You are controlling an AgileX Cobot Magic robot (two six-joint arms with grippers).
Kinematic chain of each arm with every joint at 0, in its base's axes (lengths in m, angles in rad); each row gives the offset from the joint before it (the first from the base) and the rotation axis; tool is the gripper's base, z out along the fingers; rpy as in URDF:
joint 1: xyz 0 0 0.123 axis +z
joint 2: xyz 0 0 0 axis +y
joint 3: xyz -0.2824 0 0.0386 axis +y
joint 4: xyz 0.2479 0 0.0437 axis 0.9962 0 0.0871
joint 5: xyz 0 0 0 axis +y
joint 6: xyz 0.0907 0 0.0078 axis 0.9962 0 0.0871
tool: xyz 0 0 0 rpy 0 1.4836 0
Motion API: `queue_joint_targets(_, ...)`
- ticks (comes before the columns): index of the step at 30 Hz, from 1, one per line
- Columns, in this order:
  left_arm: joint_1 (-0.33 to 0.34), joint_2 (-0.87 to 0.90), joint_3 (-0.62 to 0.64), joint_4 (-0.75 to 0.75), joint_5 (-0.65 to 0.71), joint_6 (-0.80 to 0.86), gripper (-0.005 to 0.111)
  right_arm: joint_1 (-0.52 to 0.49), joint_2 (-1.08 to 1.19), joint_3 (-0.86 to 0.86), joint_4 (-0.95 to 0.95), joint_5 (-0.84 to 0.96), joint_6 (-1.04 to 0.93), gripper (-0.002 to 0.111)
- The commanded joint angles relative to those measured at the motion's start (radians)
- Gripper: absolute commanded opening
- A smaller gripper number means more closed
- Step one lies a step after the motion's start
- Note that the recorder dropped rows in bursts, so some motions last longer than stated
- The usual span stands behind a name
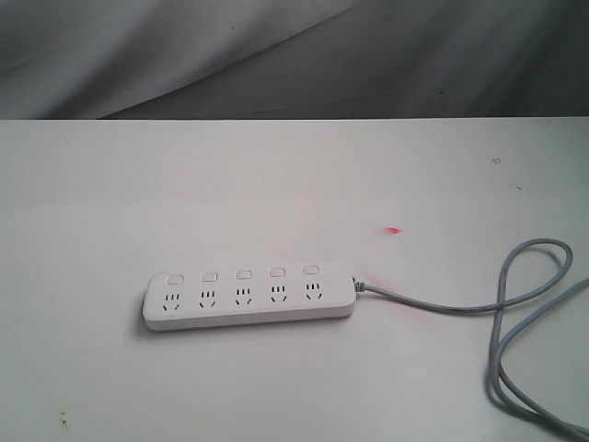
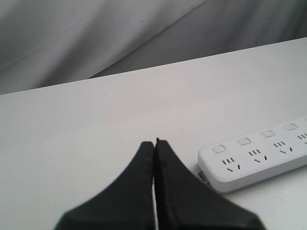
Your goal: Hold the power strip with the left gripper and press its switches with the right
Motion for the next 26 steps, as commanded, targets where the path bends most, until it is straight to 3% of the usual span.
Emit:
queue_joint_targets(1, 0.003, -0.005, 0.005, 0.003, -0.001, -0.011, 0.0, -0.004, -0.006, 0.004, 0.003, -0.009, 0.0, 0.0)
queue_joint_targets(18, 0.003, -0.005, 0.063, 0.003, 0.037, -0.008, 0.0, -0.004, -0.006, 0.004, 0.003, -0.009, 0.0, 0.0)
queue_joint_targets(26, 0.003, -0.085, 0.063, 0.003, 0.037, -0.008, 0.0, -0.004, -0.006, 0.004, 0.003, -0.009, 0.0, 0.0)
